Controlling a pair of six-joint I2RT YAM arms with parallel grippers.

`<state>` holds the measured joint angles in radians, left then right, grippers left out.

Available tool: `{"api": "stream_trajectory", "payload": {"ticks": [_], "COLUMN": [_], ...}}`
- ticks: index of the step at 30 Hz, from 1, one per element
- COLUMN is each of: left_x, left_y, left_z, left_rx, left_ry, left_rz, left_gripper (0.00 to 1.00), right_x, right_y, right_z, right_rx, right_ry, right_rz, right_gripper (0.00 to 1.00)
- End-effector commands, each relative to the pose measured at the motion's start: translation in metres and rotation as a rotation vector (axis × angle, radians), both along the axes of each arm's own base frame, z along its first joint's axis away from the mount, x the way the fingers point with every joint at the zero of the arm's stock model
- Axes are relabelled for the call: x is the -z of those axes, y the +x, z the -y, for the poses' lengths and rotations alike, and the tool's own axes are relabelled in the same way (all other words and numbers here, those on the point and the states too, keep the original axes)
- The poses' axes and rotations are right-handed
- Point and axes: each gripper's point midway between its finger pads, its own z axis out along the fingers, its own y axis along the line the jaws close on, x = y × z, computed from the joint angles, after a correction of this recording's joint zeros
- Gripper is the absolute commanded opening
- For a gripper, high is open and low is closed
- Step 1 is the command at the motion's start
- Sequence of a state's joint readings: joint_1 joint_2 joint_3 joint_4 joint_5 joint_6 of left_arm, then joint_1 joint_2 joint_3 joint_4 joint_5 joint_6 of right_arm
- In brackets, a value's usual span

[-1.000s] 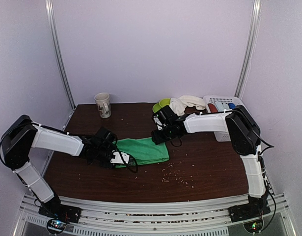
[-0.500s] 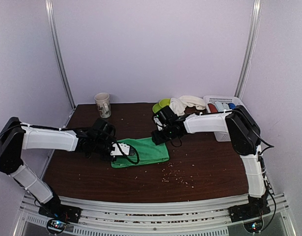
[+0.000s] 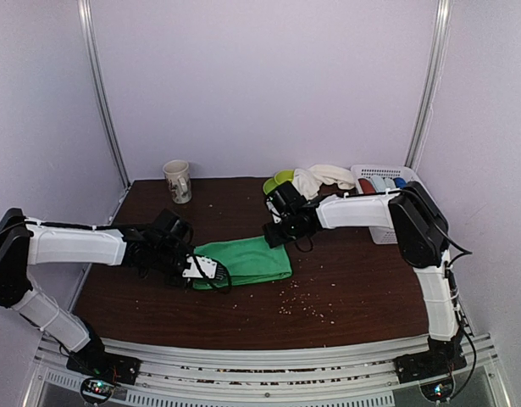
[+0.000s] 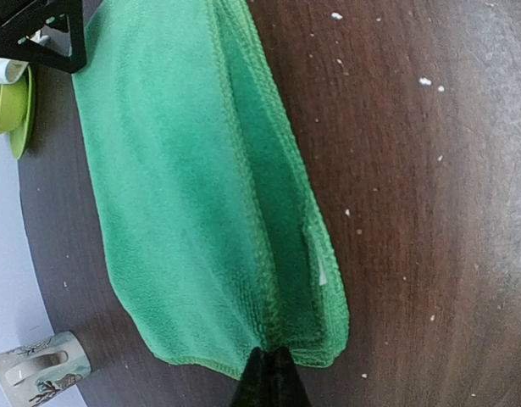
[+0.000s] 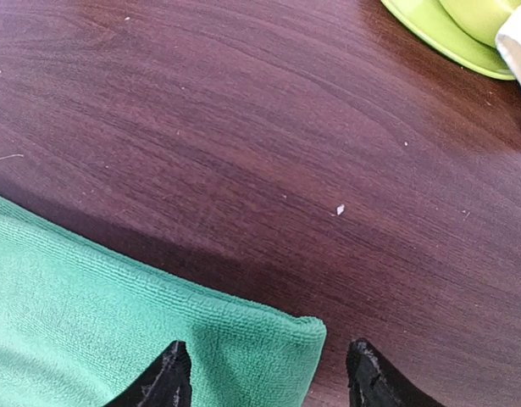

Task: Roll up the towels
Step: Smooth out the towel at the center of the board.

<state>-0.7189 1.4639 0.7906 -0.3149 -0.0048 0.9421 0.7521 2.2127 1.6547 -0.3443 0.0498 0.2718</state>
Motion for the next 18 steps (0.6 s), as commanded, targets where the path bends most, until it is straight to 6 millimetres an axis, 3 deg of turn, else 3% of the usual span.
{"api": "stream_trajectory", "payload": {"ticks": [1, 18], "left_x": [0.006, 0.031], "left_y": [-0.004, -0.022], "left_z": [-0.008, -0.009], "left_rx": [0.015, 0.040], "left_ry": [0.030, 0.055], "left_rz": [0.002, -0.092], "left_gripper": [0.00, 0.00], "right_x": [0.011, 0.014], "right_y": [0.008, 0.009], "right_z": [0.010, 0.018], "right_rx": [0.048, 0.057], "right_ry": [-0.050, -0.092], "right_rz": [0.003, 0.007], "right_gripper": [0.63, 0.63]}}
